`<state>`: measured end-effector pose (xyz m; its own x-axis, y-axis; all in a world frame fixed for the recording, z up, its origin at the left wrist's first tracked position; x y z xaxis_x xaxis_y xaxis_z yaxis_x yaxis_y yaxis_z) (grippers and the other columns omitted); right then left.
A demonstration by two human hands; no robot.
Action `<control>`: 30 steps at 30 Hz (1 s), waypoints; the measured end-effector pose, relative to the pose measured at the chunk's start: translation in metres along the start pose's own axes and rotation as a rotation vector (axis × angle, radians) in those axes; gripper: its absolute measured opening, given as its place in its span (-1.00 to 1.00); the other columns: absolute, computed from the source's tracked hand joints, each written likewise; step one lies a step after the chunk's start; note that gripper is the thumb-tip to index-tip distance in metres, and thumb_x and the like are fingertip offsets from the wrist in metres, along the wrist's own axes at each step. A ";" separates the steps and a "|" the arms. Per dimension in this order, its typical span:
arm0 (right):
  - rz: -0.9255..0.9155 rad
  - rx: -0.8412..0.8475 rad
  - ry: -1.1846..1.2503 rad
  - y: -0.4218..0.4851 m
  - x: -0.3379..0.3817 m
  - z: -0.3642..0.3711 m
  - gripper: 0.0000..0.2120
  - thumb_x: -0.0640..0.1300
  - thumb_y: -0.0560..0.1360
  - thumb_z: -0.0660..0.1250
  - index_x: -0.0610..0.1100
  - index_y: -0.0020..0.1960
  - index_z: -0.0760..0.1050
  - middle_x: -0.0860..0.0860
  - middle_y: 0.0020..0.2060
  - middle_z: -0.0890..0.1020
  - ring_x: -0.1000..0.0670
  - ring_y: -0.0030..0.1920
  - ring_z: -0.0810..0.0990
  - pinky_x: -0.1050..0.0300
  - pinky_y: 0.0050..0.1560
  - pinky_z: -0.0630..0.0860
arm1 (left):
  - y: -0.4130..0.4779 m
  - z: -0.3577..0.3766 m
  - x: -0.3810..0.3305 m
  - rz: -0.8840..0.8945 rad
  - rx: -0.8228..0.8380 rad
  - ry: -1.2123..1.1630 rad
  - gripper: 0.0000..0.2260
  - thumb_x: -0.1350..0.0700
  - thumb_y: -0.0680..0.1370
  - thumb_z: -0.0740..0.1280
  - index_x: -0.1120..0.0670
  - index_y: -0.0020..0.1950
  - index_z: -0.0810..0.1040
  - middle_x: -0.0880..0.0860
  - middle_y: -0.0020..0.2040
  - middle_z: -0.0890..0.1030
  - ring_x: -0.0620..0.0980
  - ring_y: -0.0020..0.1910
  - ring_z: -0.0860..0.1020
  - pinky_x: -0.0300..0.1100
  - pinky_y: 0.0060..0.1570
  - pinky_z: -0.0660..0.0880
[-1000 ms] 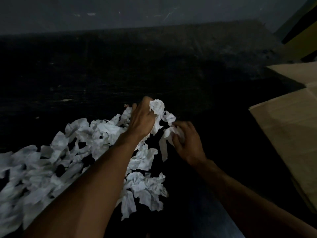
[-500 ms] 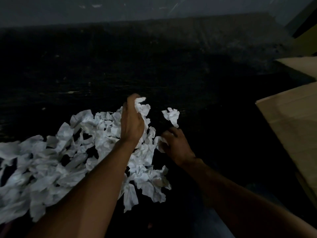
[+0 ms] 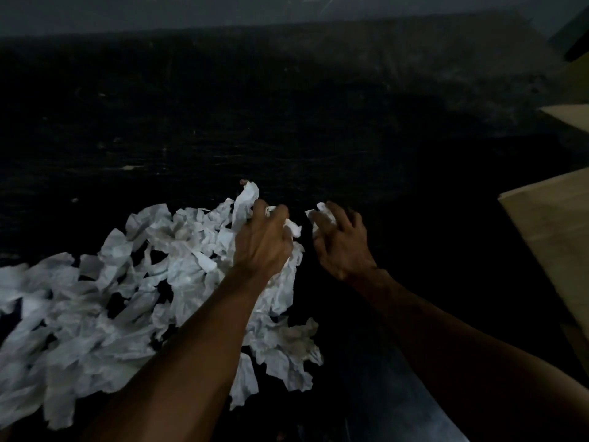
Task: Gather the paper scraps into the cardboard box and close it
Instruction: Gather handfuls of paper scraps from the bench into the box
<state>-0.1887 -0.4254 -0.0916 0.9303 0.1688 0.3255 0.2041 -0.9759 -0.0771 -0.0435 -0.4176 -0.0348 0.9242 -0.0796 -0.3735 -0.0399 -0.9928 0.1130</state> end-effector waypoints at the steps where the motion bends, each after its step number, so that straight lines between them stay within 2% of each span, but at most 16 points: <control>1: -0.021 -0.026 0.010 0.001 -0.001 0.003 -0.45 0.20 0.52 -0.06 0.03 0.38 0.40 -0.06 0.41 0.39 -0.15 0.42 0.30 -0.21 0.33 0.27 | -0.001 0.004 0.001 0.002 -0.005 0.024 -0.77 0.05 0.49 0.17 0.11 0.06 0.47 0.20 0.14 0.42 0.18 -0.16 0.54 -0.16 -0.37 0.33; 3: -0.139 -0.178 0.051 -0.001 0.006 -0.006 -0.61 0.08 0.54 0.14 -0.10 0.18 0.58 -0.06 0.21 0.55 -0.13 0.30 0.41 -0.19 0.28 0.34 | -0.001 0.011 0.004 -0.032 -0.009 0.044 -0.64 -0.13 0.47 0.15 0.12 0.05 0.46 0.20 0.16 0.43 0.18 -0.16 0.55 -0.16 -0.35 0.35; 5: -0.212 -0.395 0.158 -0.006 0.011 -0.026 -0.78 -0.08 0.46 0.29 -0.17 0.02 0.59 -0.02 0.03 0.52 -0.12 0.11 0.45 -0.07 0.17 0.40 | 0.000 0.019 0.008 -0.061 0.025 0.056 -0.53 -0.28 0.48 0.19 0.11 0.06 0.48 0.18 0.20 0.41 0.16 -0.07 0.54 -0.13 -0.27 0.39; 6: -0.172 -0.437 0.226 -0.007 0.007 -0.031 -0.81 -0.11 0.43 0.36 -0.17 0.00 0.57 -0.02 0.01 0.51 -0.14 0.08 0.46 0.00 0.13 0.40 | 0.001 0.022 0.008 -0.056 0.041 0.065 -0.53 -0.29 0.50 0.20 0.11 0.06 0.50 0.17 0.20 0.41 0.15 -0.03 0.54 -0.13 -0.25 0.38; 8: -0.028 -0.362 0.329 -0.002 -0.007 -0.026 -0.77 -0.15 0.41 0.47 -0.19 0.04 0.58 -0.12 0.04 0.55 -0.23 0.09 0.48 0.03 0.12 0.40 | 0.002 0.025 0.005 -0.017 0.075 0.051 -0.64 -0.18 0.56 0.21 0.10 0.06 0.50 0.17 0.19 0.43 0.16 -0.01 0.54 -0.12 -0.22 0.38; 11: 0.071 -0.200 0.361 0.002 -0.017 -0.015 -0.61 -0.15 0.44 0.47 -0.15 0.24 0.52 -0.13 0.12 0.55 -0.16 0.13 0.43 0.10 0.12 0.37 | 0.003 0.028 0.003 0.063 0.094 -0.069 -0.78 -0.01 0.59 0.22 0.05 0.16 0.49 0.14 0.14 0.49 0.16 0.00 0.56 -0.06 -0.12 0.46; 13: 0.083 -0.181 0.378 0.003 -0.019 -0.019 -0.59 -0.14 0.44 0.46 -0.13 0.27 0.53 -0.10 0.17 0.52 -0.11 0.16 0.44 0.14 0.15 0.38 | 0.002 0.025 0.001 0.095 0.104 -0.155 -0.68 0.01 0.58 0.24 0.00 0.34 0.43 0.15 0.20 0.52 0.15 0.13 0.54 -0.01 0.06 0.49; 15: 0.094 -0.179 0.441 0.001 -0.020 -0.028 -0.71 -0.16 0.42 0.47 -0.14 0.14 0.62 -0.07 0.15 0.53 -0.01 0.12 0.49 0.24 0.10 0.38 | 0.001 0.017 -0.003 0.092 0.105 -0.220 -0.50 0.00 0.58 0.28 -0.05 0.50 0.23 0.17 0.21 0.55 0.11 0.20 0.53 -0.06 0.21 0.40; 17: 0.103 -0.145 0.496 -0.003 -0.021 -0.032 -0.86 -0.17 0.41 0.47 -0.11 -0.02 0.65 -0.03 0.01 0.62 0.04 0.00 0.59 0.27 -0.02 0.45 | -0.001 0.008 -0.005 0.050 0.098 -0.280 -0.33 -0.01 0.55 0.33 -0.01 0.56 0.06 0.19 0.07 0.62 0.10 0.07 0.58 -0.11 0.20 0.37; 18: 0.124 -0.123 0.544 -0.007 -0.024 -0.034 -0.90 -0.16 0.42 0.47 -0.09 -0.06 0.65 0.01 -0.07 0.66 0.06 -0.05 0.63 0.23 -0.04 0.50 | -0.001 0.004 -0.004 0.030 0.090 -0.299 -0.31 -0.03 0.53 0.35 0.01 0.56 0.06 0.19 0.00 0.63 0.10 -0.02 0.61 -0.11 0.15 0.42; 20: 0.183 -0.133 0.659 -0.014 -0.032 -0.039 -0.83 -0.12 0.41 0.48 -0.05 0.01 0.65 0.07 -0.09 0.68 0.09 -0.04 0.65 0.18 0.04 0.56 | 0.000 -0.007 -0.005 0.043 0.063 -0.275 -0.38 -0.10 0.51 0.37 0.04 0.50 0.23 0.15 -0.03 0.65 0.10 -0.05 0.62 -0.15 0.02 0.46; 23: 0.213 -0.184 0.828 -0.022 -0.033 -0.059 -0.63 -0.05 0.38 0.53 0.01 0.17 0.62 0.09 0.05 0.67 0.15 0.06 0.63 0.15 0.17 0.55 | 0.000 -0.032 -0.010 0.065 0.002 -0.292 -0.48 -0.18 0.45 0.40 0.03 0.34 0.49 0.07 0.05 0.66 -0.01 0.05 0.60 -0.32 0.00 0.41; 25: 0.167 -0.202 0.917 -0.026 -0.025 -0.082 -0.57 0.00 0.35 0.56 0.01 0.20 0.60 0.09 0.09 0.66 0.18 0.10 0.61 0.16 0.20 0.53 | -0.003 -0.052 -0.014 0.042 -0.032 -0.354 -0.46 -0.24 0.40 0.43 -0.01 0.29 0.54 0.01 0.06 0.66 -0.12 0.06 0.59 -0.43 -0.02 0.40; 27: 0.109 -0.223 0.949 -0.032 -0.015 -0.110 -0.52 0.04 0.33 0.57 0.02 0.21 0.60 0.09 0.10 0.66 0.23 0.11 0.60 0.24 0.19 0.51 | -0.010 -0.075 -0.021 0.026 -0.072 -0.421 -0.44 -0.25 0.35 0.45 -0.03 0.27 0.56 -0.04 0.14 0.64 -0.18 0.13 0.55 -0.43 0.06 0.40; 30: 0.033 -0.245 0.939 -0.041 -0.002 -0.147 -0.48 0.07 0.31 0.57 0.01 0.24 0.58 0.13 0.12 0.63 0.27 0.12 0.57 0.35 0.19 0.45 | -0.025 -0.111 -0.035 0.043 -0.159 -0.475 -0.47 -0.16 0.33 0.51 0.01 0.24 0.59 -0.09 0.14 0.61 -0.25 0.14 0.52 -0.50 0.11 0.38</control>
<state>-0.2436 -0.4064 0.0495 0.2908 0.0659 0.9545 0.0143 -0.9978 0.0646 -0.0324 -0.3801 0.0775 0.6466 -0.1886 -0.7391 0.0186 -0.9648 0.2624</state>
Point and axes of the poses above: each hand's wrist, its own y-axis towards the middle knuckle, its own z-axis out of the palm, x = y × z, the point moved 9 cm from there along y, towards the middle knuckle
